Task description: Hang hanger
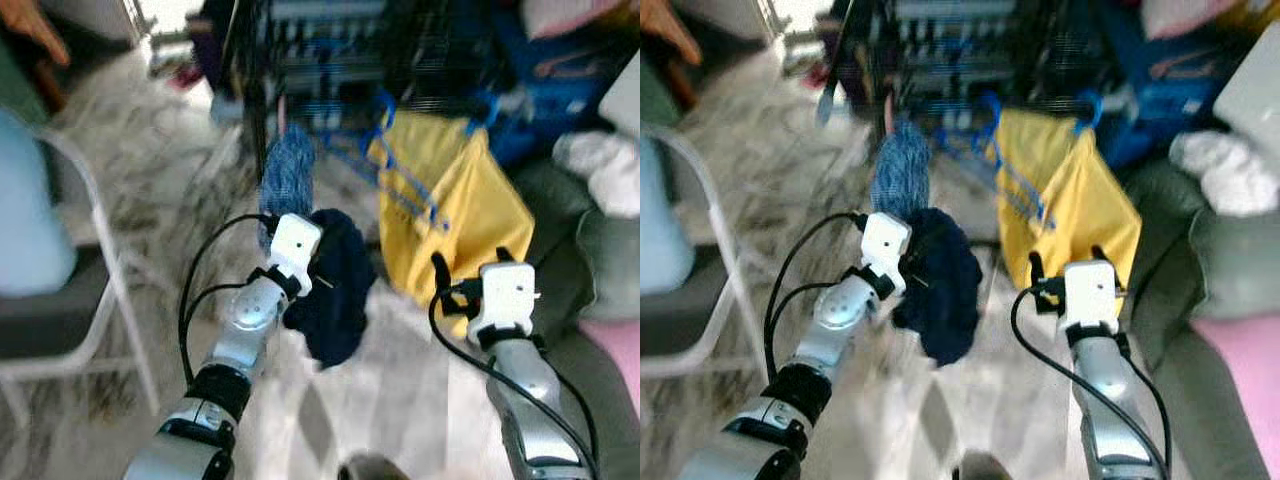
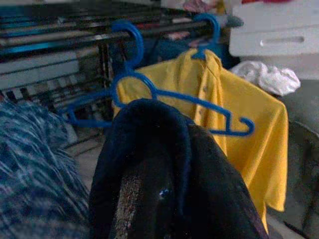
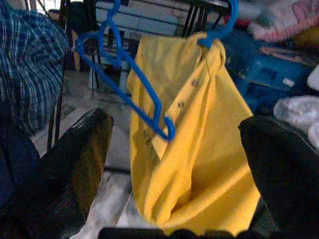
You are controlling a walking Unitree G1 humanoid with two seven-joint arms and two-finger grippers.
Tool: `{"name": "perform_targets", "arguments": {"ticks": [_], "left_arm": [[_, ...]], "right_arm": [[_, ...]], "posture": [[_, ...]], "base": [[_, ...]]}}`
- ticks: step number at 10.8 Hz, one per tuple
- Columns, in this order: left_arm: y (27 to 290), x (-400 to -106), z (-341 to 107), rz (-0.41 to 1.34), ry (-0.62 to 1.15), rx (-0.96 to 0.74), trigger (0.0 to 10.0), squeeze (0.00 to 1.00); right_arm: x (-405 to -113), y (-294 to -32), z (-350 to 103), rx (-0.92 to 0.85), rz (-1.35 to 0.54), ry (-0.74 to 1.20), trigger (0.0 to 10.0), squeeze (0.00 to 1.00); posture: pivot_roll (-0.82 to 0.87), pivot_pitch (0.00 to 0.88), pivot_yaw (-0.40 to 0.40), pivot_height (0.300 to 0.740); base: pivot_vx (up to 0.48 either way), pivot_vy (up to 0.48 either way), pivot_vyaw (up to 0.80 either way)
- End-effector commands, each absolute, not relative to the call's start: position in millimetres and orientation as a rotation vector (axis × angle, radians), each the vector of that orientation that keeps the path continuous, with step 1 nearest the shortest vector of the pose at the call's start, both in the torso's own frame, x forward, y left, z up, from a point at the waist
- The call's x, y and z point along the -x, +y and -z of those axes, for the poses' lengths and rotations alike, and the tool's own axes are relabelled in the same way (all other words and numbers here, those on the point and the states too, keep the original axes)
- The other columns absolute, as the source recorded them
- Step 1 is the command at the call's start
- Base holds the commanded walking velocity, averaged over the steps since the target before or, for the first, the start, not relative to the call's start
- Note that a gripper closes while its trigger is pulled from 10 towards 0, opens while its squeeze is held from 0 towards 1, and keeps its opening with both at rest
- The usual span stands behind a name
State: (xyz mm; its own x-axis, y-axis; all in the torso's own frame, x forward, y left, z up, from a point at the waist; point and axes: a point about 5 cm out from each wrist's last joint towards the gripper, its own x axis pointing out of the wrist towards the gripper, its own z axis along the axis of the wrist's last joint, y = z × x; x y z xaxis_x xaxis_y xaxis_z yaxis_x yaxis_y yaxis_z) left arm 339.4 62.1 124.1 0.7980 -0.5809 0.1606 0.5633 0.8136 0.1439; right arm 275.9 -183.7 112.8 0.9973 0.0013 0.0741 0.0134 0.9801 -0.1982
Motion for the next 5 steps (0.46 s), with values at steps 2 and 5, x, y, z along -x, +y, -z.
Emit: {"name": "perform_targets", "arguments": {"ticks": [2,5], "left_arm": [[70.6,-341.5,-129.4,0.591,-0.227,-0.104,10.0,0.00],[74.9,-339.8,-126.4,0.587,-0.219,-0.104,10.0,0.00]], "right_arm": [[-277.1,-176.7,-114.6,0.200,-0.018,-0.087,10.0,0.00],[-277.3,-178.2,-115.1,0.212,-0.025,-0.088,10.0,0.00]], "posture": [[-0.24,0.137,0.014,0.740],[-0.24,0.139,0.011,0.740]], "base": [[0.480,0.000,0.00],[0.480,0.000,0.00]]}}
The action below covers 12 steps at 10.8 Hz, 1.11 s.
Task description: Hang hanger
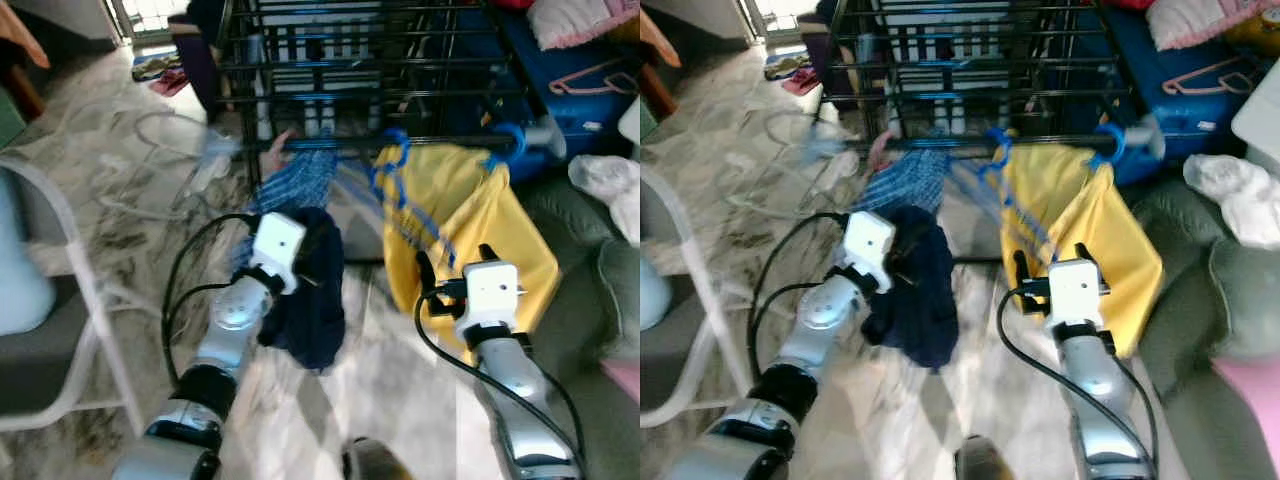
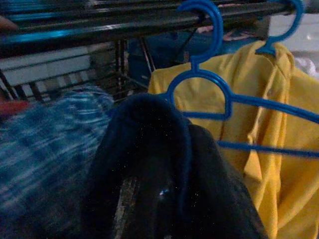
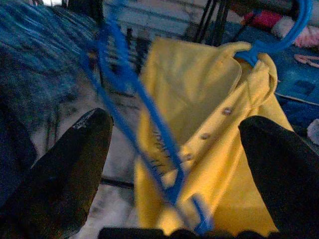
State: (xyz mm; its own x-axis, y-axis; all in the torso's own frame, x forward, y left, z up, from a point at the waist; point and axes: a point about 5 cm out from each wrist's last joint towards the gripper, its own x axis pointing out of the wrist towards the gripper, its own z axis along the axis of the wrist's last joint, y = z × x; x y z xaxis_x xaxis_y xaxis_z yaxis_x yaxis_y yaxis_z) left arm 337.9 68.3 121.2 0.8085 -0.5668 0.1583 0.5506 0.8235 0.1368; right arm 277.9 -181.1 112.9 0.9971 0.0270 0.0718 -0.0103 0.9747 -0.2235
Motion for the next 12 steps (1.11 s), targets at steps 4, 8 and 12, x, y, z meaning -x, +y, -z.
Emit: {"name": "perform_targets", "arguments": {"ticks": [4,8,12], "left_arm": [[74.2,-335.9,-122.4,0.598,-0.211,-0.096,10.0,0.00],[73.4,-335.5,-121.5,0.617,-0.199,-0.106,10.0,0.00],[72.7,-334.8,-119.9,0.620,-0.190,-0.105,10.0,0.00]], "right_arm": [[-292.2,-183.8,-130.7,0.256,-0.080,-0.116,10.0,0.00],[-310.9,-190.9,-128.6,0.244,-0.222,0.006,10.0,0.00],[-327.3,-197.4,-124.1,0.221,-0.206,0.144,0.0,0.00]], "posture": [[-0.24,0.141,0.011,0.740],[-0.24,0.144,0.020,0.740],[-0.23,0.139,0.015,0.740]], "base": [[0.000,0.000,0.00],[0.000,0.000,0.00],[0.000,0.000,0.00]]}}
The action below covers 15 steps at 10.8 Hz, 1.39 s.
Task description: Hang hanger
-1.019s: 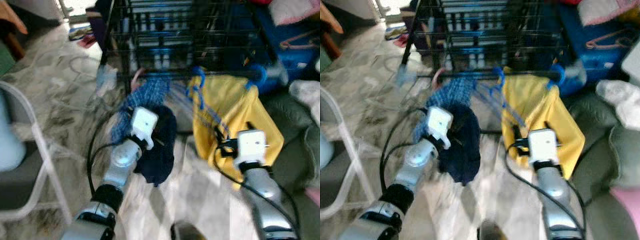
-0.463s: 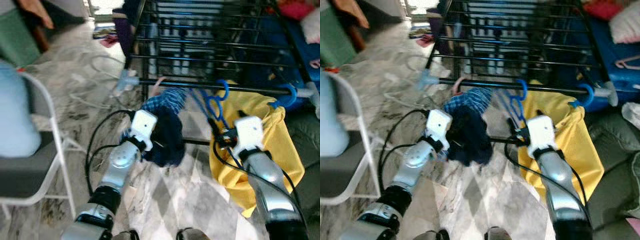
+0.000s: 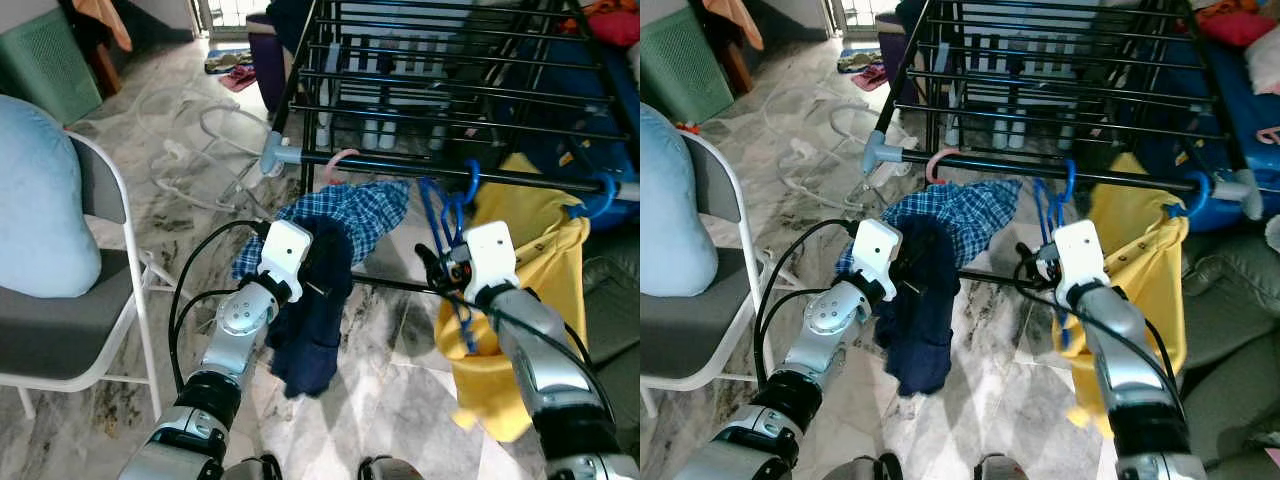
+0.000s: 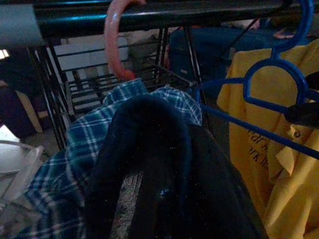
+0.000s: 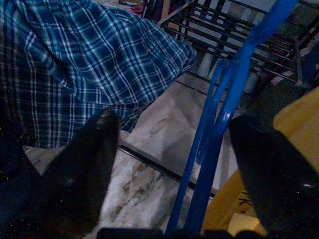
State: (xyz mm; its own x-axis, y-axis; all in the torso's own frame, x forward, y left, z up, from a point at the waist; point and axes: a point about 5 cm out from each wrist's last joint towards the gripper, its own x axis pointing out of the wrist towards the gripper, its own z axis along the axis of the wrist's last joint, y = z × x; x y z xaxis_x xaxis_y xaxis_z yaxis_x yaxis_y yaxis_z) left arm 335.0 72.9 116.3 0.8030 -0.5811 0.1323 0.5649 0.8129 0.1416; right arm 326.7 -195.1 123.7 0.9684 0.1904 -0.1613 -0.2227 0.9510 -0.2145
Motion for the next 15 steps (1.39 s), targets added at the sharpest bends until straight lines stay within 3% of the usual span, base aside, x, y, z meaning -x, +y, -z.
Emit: {"name": "perform_targets", "arguments": {"ticks": [1,3,7,10,12,13,15], "left_arm": [[72.8,-334.8,-119.7,0.621,-0.189,-0.105,10.0,0.00],[74.1,-335.1,-119.4,0.620,-0.185,-0.109,10.0,0.00],[71.3,-336.5,-121.1,0.641,-0.182,-0.114,10.0,0.00],[68.9,-336.6,-121.3,0.657,-0.177,-0.116,10.0,0.00],[67.2,-336.6,-121.1,0.667,-0.174,-0.118,10.0,0.00],[65.9,-336.8,-121.1,0.672,-0.172,-0.119,10.0,0.00],[65.8,-337.0,-121.0,0.672,-0.169,-0.121,10.0,0.00]], "right_arm": [[-328.7,-197.7,-122.8,0.211,-0.189,0.158,0.0,0.00],[-331.9,-208.3,-117.5,0.159,-0.059,0.206,0.0,0.00],[-330.1,-218.9,-118.7,0.166,0.017,0.205,0.0,0.00],[-325.5,-229.7,-116.2,0.175,0.067,0.217,0.9,0.00],[-325.5,-236.4,-118.1,0.188,0.087,0.214,0.9,0.00],[-325.5,-237.6,-117.9,0.186,0.085,0.215,0.1,0.00],[-325.8,-239.0,-116.8,0.190,0.075,0.225,0.0,0.00]], "posture": [[-0.23,0.138,0.015,0.740],[-0.23,0.138,0.018,0.740],[-0.24,0.136,0.040,0.740],[-0.24,0.138,0.050,0.740],[-0.25,0.135,0.055,0.740],[-0.25,0.134,0.056,0.740],[-0.25,0.134,0.056,0.740]], "base": [[0.000,0.000,0.00],[0.000,0.000,0.00],[0.000,0.000,0.00],[0.000,0.000,0.00],[0.000,0.000,0.00],[0.000,0.000,0.00],[0.000,0.000,0.00]]}}
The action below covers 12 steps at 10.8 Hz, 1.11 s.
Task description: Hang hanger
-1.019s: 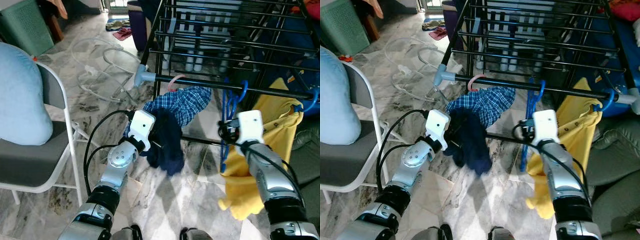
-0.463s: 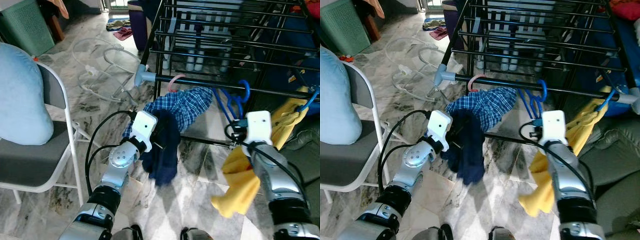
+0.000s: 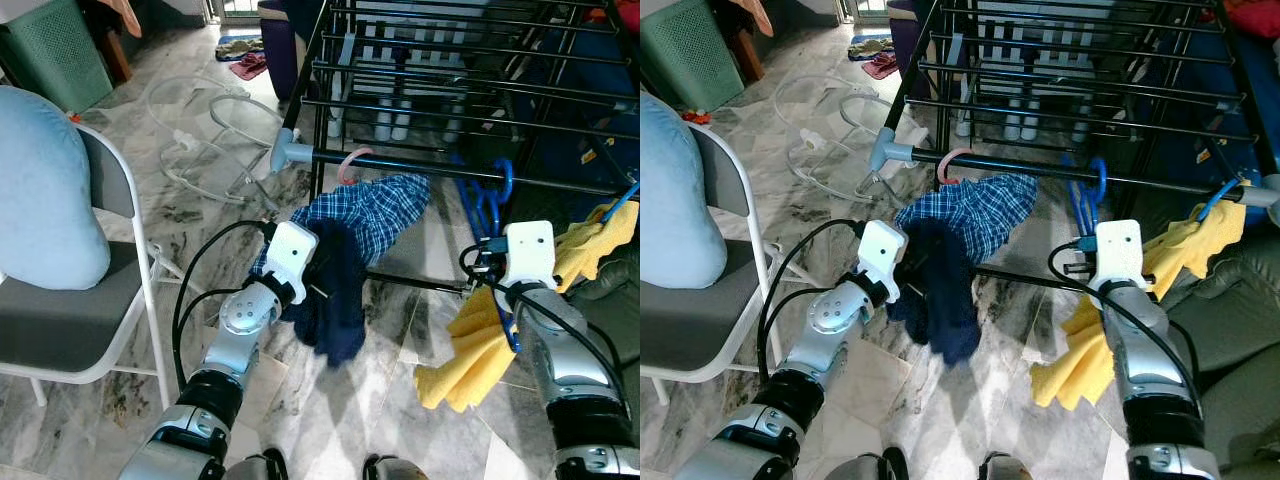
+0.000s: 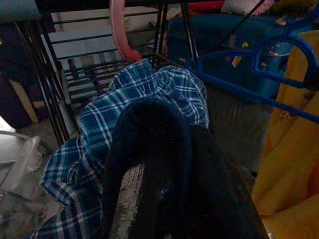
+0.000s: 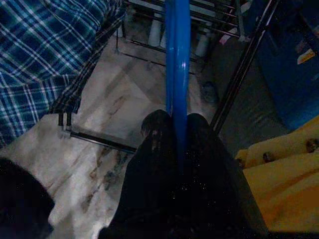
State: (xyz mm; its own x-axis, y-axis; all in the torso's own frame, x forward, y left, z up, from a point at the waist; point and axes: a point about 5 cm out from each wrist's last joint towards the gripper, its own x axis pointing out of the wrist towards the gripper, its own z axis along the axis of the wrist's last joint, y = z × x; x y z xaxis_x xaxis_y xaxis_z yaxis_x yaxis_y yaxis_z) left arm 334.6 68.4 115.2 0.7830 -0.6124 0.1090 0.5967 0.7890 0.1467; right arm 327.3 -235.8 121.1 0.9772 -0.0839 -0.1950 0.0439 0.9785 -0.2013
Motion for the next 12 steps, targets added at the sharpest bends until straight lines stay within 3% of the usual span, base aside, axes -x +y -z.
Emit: {"name": "perform_targets", "arguments": {"ticks": [1,3,4,5,8,12], "left_arm": [[65.9,-337.0,-120.6,0.671,-0.168,-0.121,10.0,0.00],[66.4,-337.5,-119.2,0.650,-0.157,-0.114,10.0,0.00],[67.3,-340.3,-117.0,0.581,-0.143,-0.146,10.0,0.00],[66.3,-341.0,-112.9,0.559,-0.114,-0.159,10.0,0.00],[64.7,-340.1,-111.6,0.551,-0.120,-0.175,10.0,0.00],[58.1,-341.9,-112.7,0.565,-0.118,-0.181,10.0,0.00]], "right_arm": [[-325.8,-240.3,-116.1,0.192,0.075,0.230,0.0,0.00],[-327.1,-241.0,-121.5,0.197,0.079,0.199,0.0,0.00],[-326.9,-235.7,-135.6,0.185,0.068,0.098,3.3,0.00],[-320.8,-231.3,-147.1,0.166,0.074,-0.001,10.0,0.00],[-291.2,-223.5,-143.7,0.141,0.095,-0.088,10.0,0.00],[-277.3,-215.9,-133.6,0.107,0.102,-0.066,10.0,0.00]], "posture": [[-0.25,0.134,0.056,0.740],[-0.25,0.134,0.049,0.740],[-0.25,0.131,0.047,0.740],[-0.25,0.130,0.046,0.740],[-0.26,0.129,0.051,0.740],[-0.28,0.123,0.057,0.740]], "base": [[0.000,0.000,0.00],[0.000,0.000,0.00],[0.000,0.000,0.00],[0.000,0.000,0.00],[0.000,0.000,0.00],[-0.302,0.000,0.00]]}}
